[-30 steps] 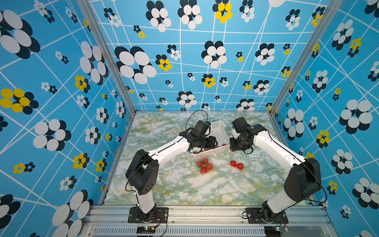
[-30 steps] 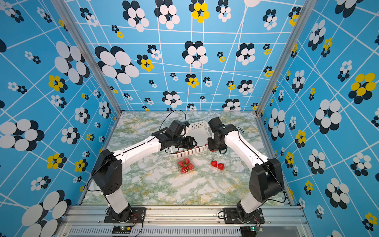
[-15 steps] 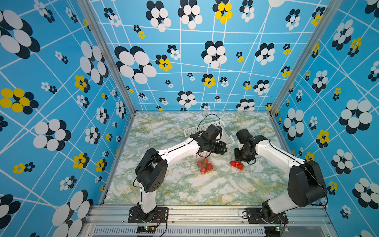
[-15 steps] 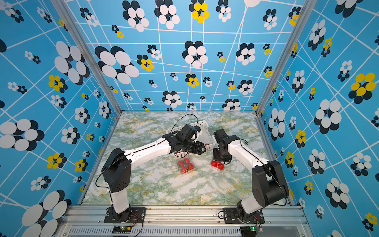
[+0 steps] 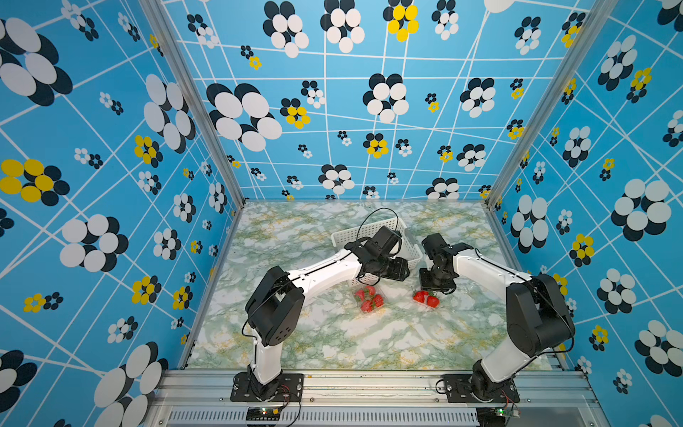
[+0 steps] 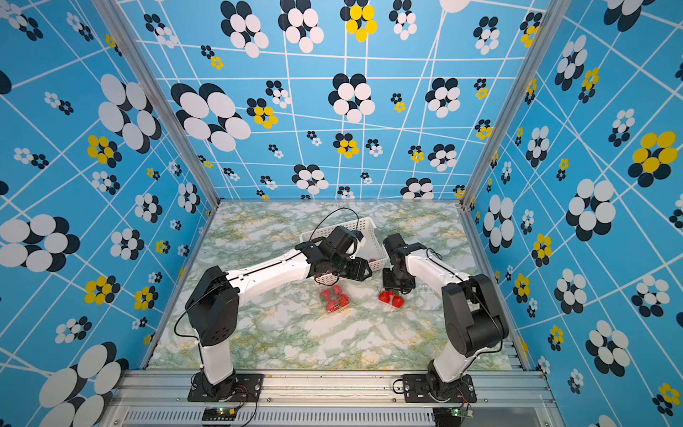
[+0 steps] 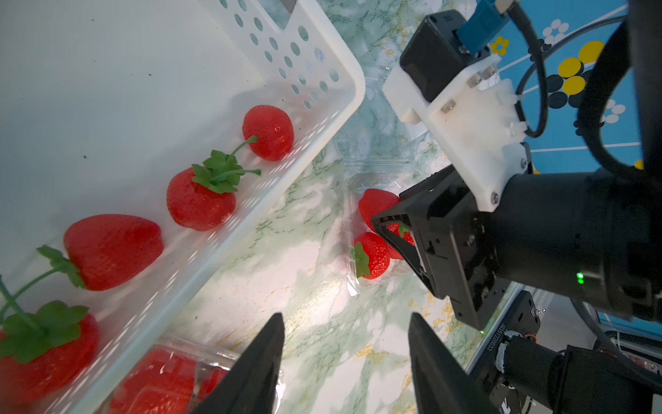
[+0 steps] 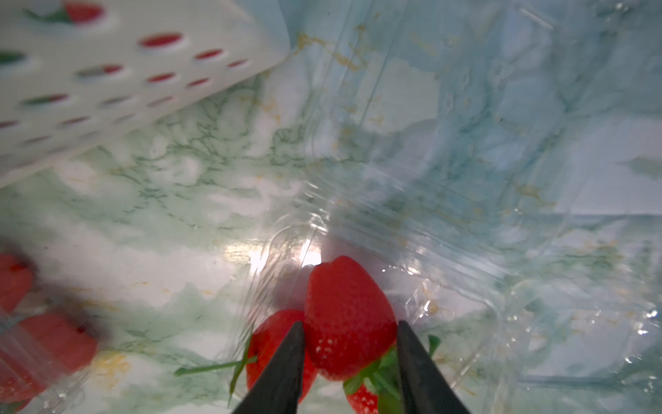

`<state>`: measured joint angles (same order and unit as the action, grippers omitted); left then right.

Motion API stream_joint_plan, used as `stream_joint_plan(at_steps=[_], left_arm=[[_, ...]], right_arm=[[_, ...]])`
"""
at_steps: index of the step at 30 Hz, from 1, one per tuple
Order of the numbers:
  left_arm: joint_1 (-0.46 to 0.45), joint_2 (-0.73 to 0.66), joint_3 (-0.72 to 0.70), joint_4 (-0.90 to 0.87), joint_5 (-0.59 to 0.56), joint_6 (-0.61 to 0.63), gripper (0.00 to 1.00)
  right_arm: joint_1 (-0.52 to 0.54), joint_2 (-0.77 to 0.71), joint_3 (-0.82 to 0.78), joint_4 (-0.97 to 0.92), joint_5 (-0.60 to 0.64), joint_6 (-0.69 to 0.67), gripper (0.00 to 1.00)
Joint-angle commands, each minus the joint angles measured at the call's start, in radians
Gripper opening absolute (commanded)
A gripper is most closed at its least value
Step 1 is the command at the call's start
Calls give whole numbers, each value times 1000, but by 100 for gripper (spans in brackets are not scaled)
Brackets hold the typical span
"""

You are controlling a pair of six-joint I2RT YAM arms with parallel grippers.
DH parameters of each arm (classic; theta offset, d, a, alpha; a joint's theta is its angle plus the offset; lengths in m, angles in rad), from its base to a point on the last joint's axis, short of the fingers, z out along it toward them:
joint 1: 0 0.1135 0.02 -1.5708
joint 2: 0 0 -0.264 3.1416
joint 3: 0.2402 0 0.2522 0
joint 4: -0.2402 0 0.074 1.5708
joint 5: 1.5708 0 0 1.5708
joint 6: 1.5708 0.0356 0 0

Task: Pack strawberries into containers
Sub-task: Place the strawberry in the packing box.

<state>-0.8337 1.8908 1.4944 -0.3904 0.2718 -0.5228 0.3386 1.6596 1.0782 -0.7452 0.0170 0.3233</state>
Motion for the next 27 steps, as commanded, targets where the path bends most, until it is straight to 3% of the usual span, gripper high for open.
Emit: stream_joint_plan(at_steps=[1, 19, 27], left_arm=[[3, 6, 27, -28, -22, 11, 57], [53, -76, -62, 2, -42, 8, 57], [75, -124, -101, 14, -61, 8, 57]], right_arm=[[-6, 0, 39, -24, 1, -9, 51], [-6, -54, 76, -75, -28, -5, 54], [1, -117, 153, -52, -159, -41, 54]])
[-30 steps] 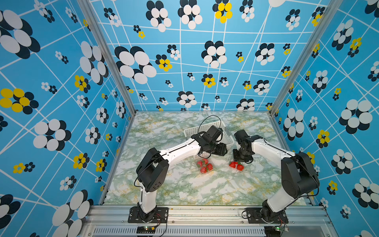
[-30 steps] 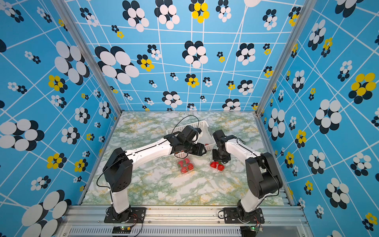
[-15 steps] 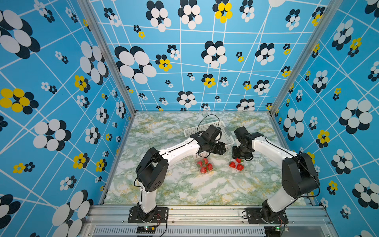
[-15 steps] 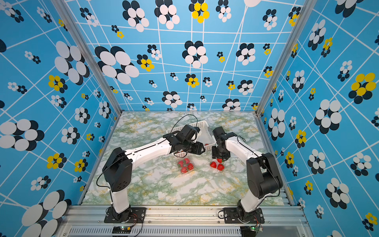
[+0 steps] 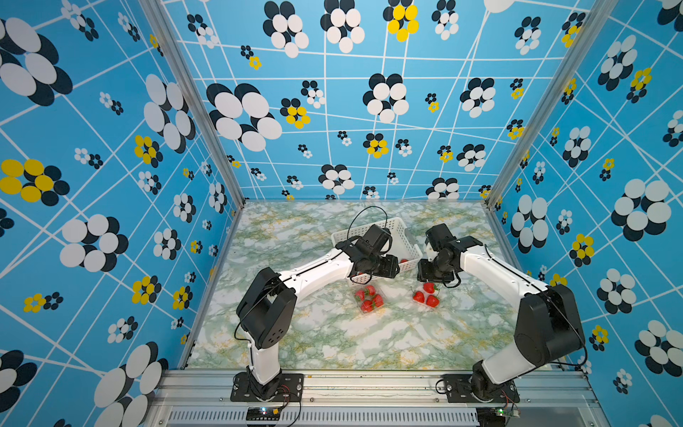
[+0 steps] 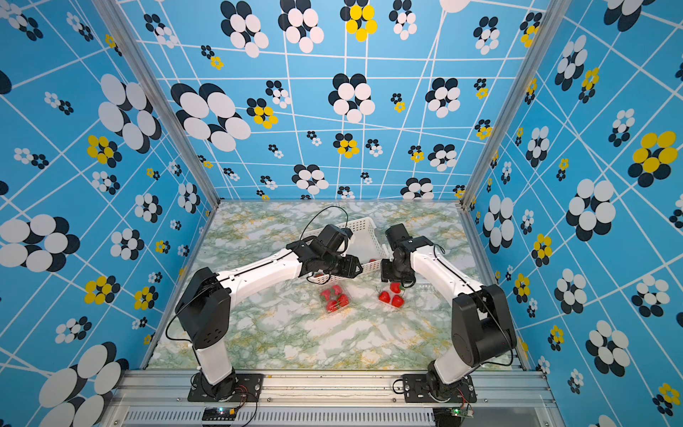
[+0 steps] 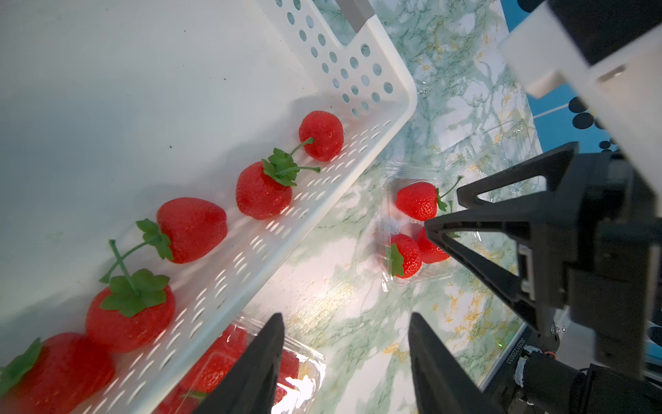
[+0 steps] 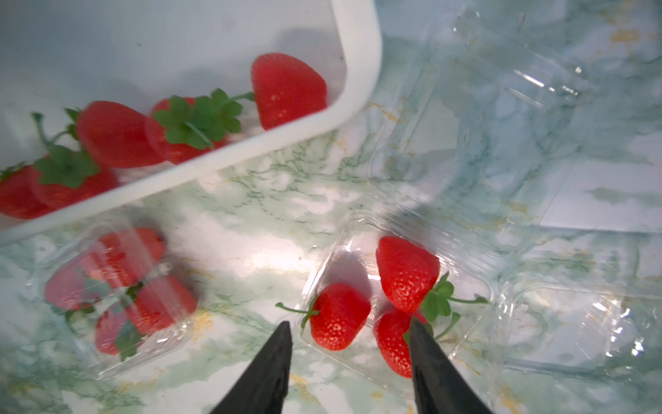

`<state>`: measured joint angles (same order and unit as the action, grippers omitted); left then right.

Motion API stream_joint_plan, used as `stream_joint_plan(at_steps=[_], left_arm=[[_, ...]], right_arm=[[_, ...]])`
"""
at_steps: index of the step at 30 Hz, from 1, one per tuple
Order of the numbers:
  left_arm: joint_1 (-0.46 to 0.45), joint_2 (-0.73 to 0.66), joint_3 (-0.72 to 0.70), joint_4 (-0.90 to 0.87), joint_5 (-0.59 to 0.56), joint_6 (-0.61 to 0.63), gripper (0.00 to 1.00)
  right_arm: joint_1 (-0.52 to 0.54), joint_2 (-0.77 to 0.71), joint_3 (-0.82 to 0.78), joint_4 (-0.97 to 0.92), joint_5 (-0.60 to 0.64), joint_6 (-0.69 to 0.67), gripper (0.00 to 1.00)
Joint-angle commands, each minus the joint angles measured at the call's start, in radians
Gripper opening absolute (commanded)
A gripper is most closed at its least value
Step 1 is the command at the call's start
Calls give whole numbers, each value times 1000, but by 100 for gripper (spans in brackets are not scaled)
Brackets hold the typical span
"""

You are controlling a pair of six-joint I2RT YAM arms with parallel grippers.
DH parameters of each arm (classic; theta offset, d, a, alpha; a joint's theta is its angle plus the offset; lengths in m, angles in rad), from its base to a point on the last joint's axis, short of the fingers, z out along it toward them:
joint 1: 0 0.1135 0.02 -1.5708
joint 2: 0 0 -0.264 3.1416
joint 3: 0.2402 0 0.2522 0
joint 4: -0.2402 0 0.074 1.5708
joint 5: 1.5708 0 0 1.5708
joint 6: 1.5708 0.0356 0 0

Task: Pack strawberries into containers
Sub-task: Place the strawberry in the packing box, then pick up the strawberry from the basket.

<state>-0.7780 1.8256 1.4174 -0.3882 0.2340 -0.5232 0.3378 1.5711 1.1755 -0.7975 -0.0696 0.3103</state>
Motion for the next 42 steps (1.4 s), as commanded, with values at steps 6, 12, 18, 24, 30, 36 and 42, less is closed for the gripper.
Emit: stream_joint_plan(at_steps=[6, 12, 18, 24, 30, 36, 42], left_arm=[[72, -125, -83, 6, -36, 11, 57], [139, -202, -177, 12, -44, 8, 57], [175, -241, -243, 35, -38, -5, 58], [197, -236, -269, 63, -15, -10, 58], [222, -229, -267, 71, 5, -2, 58], [241, -236, -278, 73, 13, 1, 58], [249, -243, -291, 80, 19, 0, 58]], right_arm=[[80, 130, 281, -106, -88, -66, 48], [156, 332, 502, -173, -102, -78, 47], [190, 498, 631, -223, -120, -106, 45], [205, 597, 722, -244, -119, -123, 49], [219, 702, 824, -285, -121, -132, 50], [223, 746, 855, -302, -98, -126, 51], [234, 785, 865, -310, -98, -129, 52]])
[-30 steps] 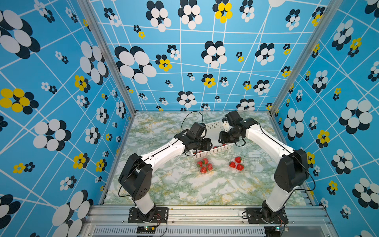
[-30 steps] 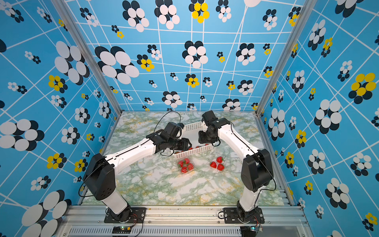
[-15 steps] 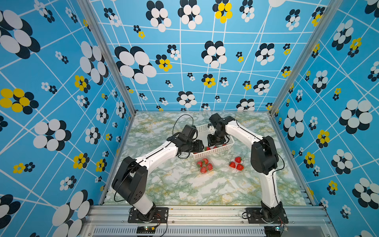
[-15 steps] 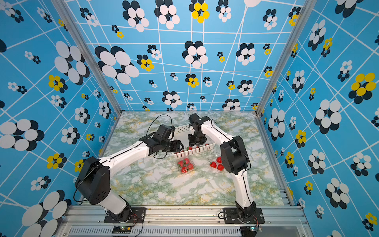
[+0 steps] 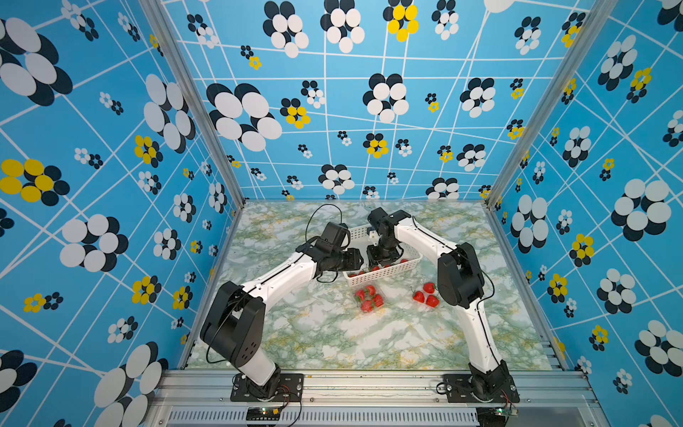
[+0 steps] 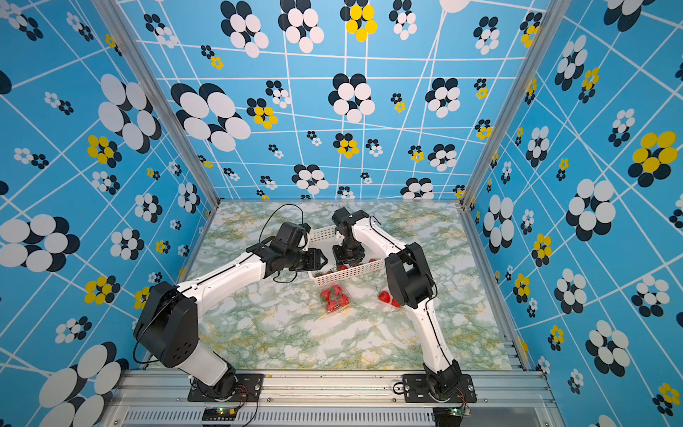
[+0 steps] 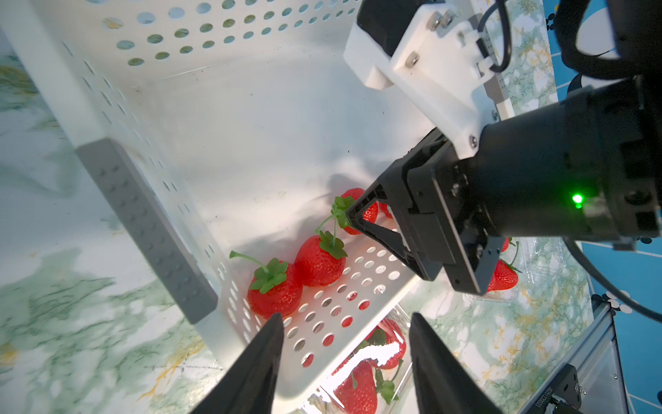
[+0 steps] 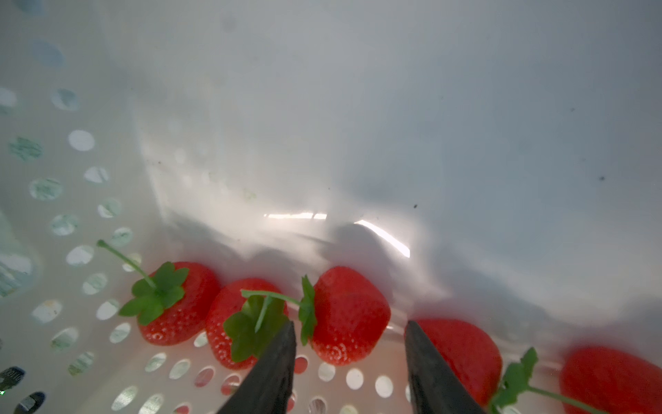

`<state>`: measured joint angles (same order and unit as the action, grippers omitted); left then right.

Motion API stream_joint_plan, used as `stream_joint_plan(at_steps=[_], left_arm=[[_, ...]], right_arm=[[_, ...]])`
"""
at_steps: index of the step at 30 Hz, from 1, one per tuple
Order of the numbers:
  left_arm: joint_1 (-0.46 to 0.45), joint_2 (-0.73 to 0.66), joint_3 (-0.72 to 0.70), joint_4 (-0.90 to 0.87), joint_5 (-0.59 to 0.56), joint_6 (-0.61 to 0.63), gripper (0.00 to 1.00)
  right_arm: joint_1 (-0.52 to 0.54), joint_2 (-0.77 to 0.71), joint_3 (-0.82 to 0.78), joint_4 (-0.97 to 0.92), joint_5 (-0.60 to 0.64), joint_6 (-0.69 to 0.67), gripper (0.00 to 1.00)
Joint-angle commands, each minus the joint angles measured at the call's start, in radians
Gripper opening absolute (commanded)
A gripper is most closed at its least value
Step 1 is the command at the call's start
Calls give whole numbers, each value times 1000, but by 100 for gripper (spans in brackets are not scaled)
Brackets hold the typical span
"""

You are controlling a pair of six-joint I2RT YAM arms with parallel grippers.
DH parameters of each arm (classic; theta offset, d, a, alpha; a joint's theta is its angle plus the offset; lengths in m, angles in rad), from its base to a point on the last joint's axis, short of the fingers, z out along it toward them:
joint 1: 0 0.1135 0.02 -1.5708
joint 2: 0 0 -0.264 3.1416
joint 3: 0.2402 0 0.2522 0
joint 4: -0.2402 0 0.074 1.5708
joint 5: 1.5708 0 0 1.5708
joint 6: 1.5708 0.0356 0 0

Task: Pack strawberries into containers
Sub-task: Pick up the strawberry from the basket.

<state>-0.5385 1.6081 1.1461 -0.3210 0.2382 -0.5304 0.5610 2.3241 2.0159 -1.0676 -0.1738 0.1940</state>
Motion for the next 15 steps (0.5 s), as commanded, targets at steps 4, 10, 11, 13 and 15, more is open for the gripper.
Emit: stream_joint_plan(at_steps=[4, 10, 11, 13, 15], left_arm=[[9, -23, -22, 18, 20, 7, 58], [11, -24, -22, 20, 21, 6, 57], [11, -25, -22, 18, 21, 7, 58], [11, -27, -23, 19, 22, 7, 58], [11, -27, -26, 19, 21, 8, 57]], right_arm=[[14, 51, 28, -35, 2, -15, 52], [15, 74, 54, -44, 7, -17, 52], [16, 75, 56, -44, 8, -17, 51], [16, 78, 55, -42, 8, -18, 51], [16, 85, 55, -41, 8, -18, 50]])
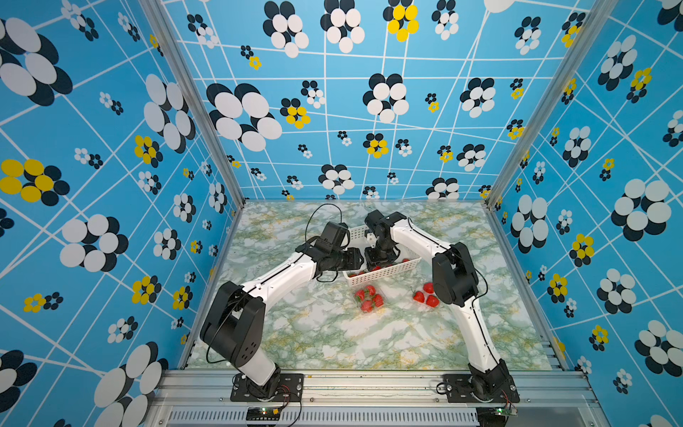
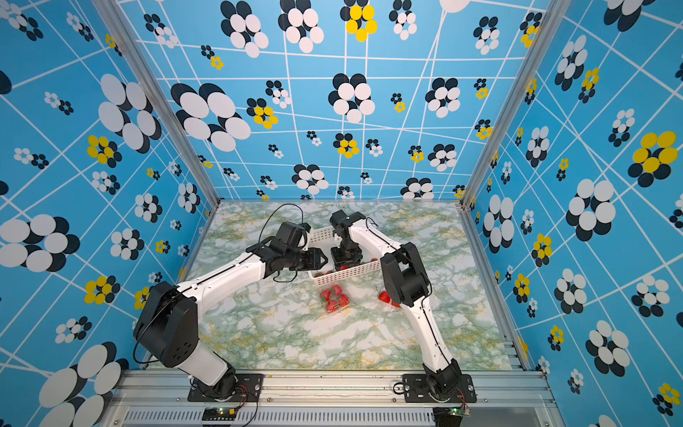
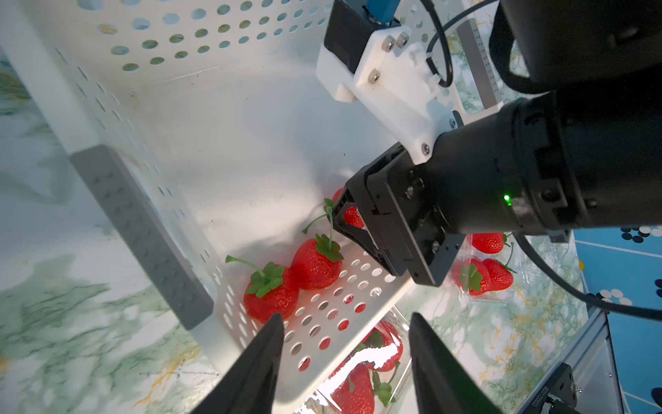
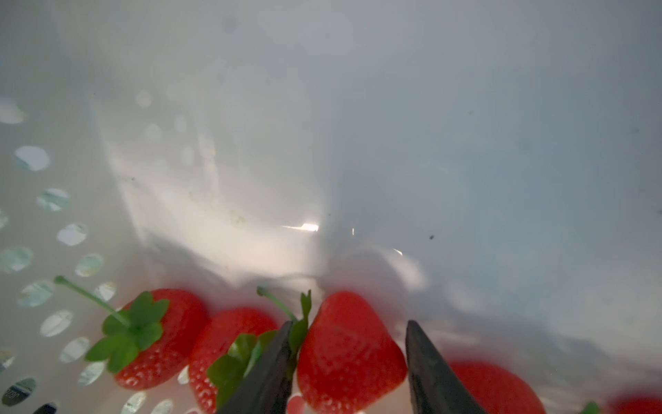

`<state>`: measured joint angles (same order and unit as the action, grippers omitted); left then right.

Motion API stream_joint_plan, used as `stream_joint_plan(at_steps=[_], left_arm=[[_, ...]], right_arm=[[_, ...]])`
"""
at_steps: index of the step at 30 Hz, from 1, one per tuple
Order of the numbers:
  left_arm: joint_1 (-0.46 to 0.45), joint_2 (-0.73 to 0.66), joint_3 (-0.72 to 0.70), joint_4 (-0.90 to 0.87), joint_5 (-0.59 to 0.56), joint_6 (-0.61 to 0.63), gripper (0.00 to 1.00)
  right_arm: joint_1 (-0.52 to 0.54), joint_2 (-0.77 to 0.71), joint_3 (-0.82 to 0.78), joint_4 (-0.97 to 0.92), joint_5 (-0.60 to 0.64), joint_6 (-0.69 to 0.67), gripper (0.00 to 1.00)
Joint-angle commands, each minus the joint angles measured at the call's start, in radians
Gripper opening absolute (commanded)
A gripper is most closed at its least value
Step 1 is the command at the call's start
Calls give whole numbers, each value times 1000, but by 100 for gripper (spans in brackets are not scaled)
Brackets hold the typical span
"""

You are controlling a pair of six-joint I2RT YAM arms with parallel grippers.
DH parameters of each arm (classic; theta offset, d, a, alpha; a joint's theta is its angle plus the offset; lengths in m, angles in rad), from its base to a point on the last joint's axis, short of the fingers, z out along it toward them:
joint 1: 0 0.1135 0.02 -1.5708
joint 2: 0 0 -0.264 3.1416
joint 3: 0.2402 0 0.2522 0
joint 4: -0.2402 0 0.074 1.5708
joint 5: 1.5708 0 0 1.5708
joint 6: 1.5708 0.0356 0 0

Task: Pack strawberries into containers
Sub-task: Pick up the strawberry from the basket.

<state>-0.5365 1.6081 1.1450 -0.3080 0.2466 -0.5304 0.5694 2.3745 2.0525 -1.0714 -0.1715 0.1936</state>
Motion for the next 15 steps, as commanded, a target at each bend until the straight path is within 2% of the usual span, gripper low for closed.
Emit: stream_joint_plan(at_steps=[1, 8, 15], left_arm=[[10, -28, -27, 7, 12, 9, 57], [15, -36, -37, 9, 11, 7, 57], [14, -40, -48, 15, 13, 3, 58]], right_arm=[[7, 38, 18, -39, 5, -17, 49], [7, 38, 6, -35, 13, -15, 45], [7, 21, 2, -23, 25, -6, 25]])
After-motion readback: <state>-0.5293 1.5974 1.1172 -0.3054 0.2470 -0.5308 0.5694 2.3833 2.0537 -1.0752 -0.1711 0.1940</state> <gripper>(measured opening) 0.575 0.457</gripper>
